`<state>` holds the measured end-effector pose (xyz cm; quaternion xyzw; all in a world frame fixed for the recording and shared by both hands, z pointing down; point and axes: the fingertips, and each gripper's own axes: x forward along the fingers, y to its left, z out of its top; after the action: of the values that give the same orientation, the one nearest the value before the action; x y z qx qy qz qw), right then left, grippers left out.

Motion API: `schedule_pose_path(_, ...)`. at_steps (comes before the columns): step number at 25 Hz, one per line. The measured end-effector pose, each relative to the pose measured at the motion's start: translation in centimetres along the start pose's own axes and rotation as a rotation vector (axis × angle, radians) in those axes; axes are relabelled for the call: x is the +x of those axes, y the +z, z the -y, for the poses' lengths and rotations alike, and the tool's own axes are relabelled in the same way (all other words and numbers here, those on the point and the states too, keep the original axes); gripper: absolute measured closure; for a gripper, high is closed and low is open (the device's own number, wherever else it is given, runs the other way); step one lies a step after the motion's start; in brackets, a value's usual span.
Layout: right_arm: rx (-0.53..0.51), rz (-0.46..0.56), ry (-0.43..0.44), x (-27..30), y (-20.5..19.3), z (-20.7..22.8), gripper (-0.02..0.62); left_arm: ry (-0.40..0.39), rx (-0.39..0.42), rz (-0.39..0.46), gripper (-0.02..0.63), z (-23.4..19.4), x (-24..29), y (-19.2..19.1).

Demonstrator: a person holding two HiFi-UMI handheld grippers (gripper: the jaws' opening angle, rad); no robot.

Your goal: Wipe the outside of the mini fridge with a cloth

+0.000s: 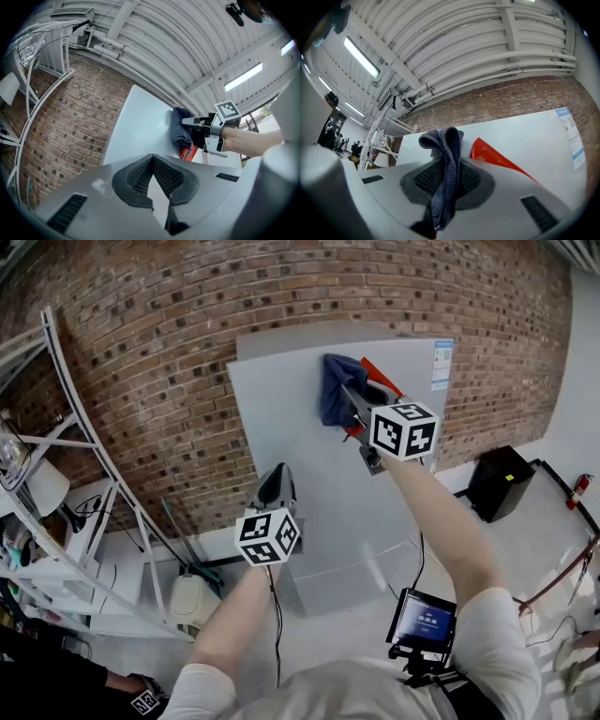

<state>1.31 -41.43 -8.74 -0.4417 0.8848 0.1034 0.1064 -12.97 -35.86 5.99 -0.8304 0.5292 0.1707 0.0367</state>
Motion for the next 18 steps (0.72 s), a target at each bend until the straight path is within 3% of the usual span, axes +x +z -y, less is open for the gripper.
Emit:
schedule_pose_path(9,0.004,-0.013,0.004,-3.0,1.0,4.9,0.537,-0.029,-0.017,-0.007,0.603,3.6,2.7,-1.5)
schedule_pose_path(18,0.021,-0.036,-0.109,-5.7,0.7,13.1,0.537,-0.038,-0.026,-0.005,0.603,6.0,4.8,-2.6)
